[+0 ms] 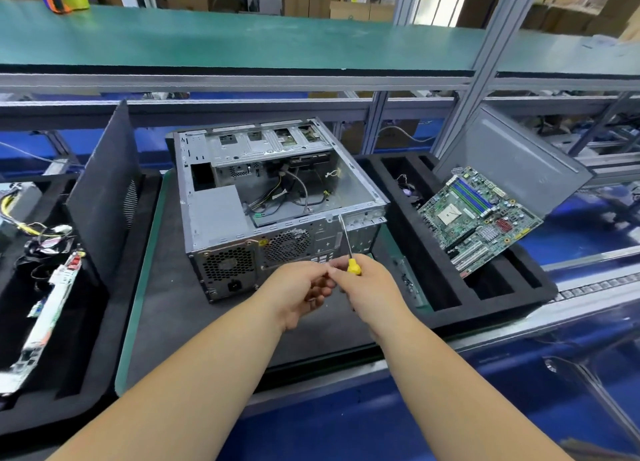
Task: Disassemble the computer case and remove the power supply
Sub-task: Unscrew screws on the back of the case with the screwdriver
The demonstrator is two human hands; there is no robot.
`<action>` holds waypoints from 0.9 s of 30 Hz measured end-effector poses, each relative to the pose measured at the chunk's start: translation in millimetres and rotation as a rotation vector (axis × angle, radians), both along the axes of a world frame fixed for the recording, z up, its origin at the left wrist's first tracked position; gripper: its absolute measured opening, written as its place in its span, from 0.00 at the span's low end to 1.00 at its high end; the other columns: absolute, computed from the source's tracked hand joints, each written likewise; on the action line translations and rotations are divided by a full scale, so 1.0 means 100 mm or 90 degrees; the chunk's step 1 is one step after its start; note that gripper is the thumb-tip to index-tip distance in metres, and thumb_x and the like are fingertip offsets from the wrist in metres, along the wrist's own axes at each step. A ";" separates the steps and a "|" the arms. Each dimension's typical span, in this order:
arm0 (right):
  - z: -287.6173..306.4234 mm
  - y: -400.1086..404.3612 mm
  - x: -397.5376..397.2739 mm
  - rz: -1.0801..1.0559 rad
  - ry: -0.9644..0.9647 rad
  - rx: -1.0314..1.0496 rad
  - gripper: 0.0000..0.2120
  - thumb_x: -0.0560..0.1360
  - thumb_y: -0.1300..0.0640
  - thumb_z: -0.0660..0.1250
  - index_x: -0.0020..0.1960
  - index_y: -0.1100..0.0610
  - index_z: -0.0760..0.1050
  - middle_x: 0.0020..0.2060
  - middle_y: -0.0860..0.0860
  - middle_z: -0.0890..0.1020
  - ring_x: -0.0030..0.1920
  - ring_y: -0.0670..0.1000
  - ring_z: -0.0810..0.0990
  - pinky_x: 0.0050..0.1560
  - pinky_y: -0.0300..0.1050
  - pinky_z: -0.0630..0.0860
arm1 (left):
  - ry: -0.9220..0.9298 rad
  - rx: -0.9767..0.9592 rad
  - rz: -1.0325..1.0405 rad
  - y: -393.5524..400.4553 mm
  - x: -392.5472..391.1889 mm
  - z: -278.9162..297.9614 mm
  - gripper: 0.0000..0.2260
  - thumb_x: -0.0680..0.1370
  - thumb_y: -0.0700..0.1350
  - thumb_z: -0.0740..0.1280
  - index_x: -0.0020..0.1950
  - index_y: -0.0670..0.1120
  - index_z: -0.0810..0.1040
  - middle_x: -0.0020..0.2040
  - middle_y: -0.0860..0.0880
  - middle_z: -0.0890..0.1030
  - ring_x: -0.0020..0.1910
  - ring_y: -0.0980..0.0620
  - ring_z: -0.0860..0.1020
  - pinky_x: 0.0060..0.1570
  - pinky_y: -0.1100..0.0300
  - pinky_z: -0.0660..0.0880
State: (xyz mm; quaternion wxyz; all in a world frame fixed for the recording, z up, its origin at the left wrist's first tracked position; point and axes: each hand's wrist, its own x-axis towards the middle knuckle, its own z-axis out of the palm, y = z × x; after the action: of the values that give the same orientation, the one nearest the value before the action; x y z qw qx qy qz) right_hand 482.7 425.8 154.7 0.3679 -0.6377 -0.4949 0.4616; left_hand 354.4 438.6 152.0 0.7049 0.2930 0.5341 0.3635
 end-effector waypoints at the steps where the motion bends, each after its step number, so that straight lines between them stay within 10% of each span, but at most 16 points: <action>1: 0.01 0.02 0.07 0.004 0.011 0.006 0.02 0.75 0.57 0.71 0.47 0.53 0.81 0.33 0.46 0.80 0.32 0.43 0.73 0.33 0.38 0.66 | -0.008 0.005 0.007 0.01 0.07 0.02 0.08 0.80 0.42 0.63 0.42 0.45 0.78 0.28 0.52 0.77 0.26 0.58 0.73 0.31 0.67 0.69; 8: -0.01 0.13 0.63 -0.014 -0.002 0.062 0.05 0.72 0.59 0.74 0.39 0.52 0.80 0.37 0.49 0.84 0.44 0.50 0.82 0.46 0.46 0.76 | -0.008 -0.009 -0.002 0.11 0.57 0.00 0.10 0.80 0.46 0.65 0.41 0.44 0.79 0.30 0.51 0.78 0.28 0.58 0.74 0.31 0.67 0.72; 27: -0.90 0.90 1.92 -0.086 -0.277 -0.042 0.07 0.77 0.51 0.68 0.44 0.53 0.77 0.33 0.51 0.79 0.32 0.49 0.75 0.29 0.42 0.63 | 0.262 -0.023 0.188 0.07 0.68 -0.35 0.08 0.79 0.42 0.62 0.44 0.44 0.80 0.38 0.49 0.80 0.34 0.54 0.75 0.37 0.63 0.71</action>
State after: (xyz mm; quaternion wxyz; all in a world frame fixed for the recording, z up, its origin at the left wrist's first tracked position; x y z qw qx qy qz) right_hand 674.8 515.7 65.0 0.2613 -0.7656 -0.5033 0.3037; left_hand 422.4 445.7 117.5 0.5259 0.2665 0.7098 0.3856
